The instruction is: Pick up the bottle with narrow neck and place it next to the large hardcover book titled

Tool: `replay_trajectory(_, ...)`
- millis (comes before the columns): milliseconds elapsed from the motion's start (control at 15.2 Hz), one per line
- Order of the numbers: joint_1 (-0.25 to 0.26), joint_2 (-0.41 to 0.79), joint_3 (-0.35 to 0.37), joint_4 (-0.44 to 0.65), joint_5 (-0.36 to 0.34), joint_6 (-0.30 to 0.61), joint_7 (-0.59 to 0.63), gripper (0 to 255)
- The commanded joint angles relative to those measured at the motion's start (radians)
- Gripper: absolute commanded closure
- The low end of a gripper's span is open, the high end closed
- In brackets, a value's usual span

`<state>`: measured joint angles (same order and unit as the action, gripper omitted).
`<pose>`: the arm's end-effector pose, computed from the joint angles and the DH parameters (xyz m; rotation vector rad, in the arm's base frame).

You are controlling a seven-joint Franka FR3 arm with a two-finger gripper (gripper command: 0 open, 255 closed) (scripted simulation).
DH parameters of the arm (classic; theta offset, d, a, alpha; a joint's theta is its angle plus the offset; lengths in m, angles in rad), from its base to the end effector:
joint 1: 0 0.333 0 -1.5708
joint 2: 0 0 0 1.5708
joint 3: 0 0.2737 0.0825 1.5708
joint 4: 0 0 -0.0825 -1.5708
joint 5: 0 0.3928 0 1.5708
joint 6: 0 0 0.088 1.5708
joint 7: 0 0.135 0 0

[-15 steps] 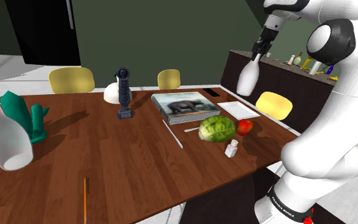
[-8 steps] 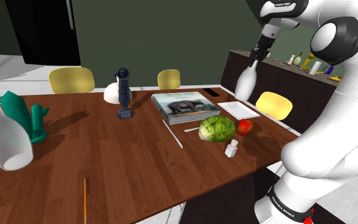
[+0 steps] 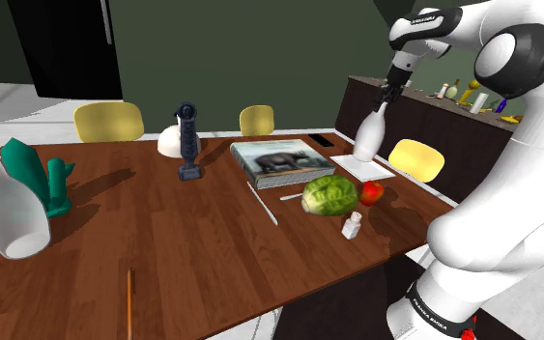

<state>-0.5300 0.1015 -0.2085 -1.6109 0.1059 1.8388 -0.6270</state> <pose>0.4647 -0.4021 0.5020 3.1091 -0.2033 0.2374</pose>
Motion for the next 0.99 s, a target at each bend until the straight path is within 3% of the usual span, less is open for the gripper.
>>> replay_trajectory(0, -0.001, -0.005, -0.001, -0.034, 0.0, 0.03, -0.005, 255)
replay_trajectory(924, 0.002, 0.007, 0.002, -0.207, 0.01, 0.215, -0.022, 255)
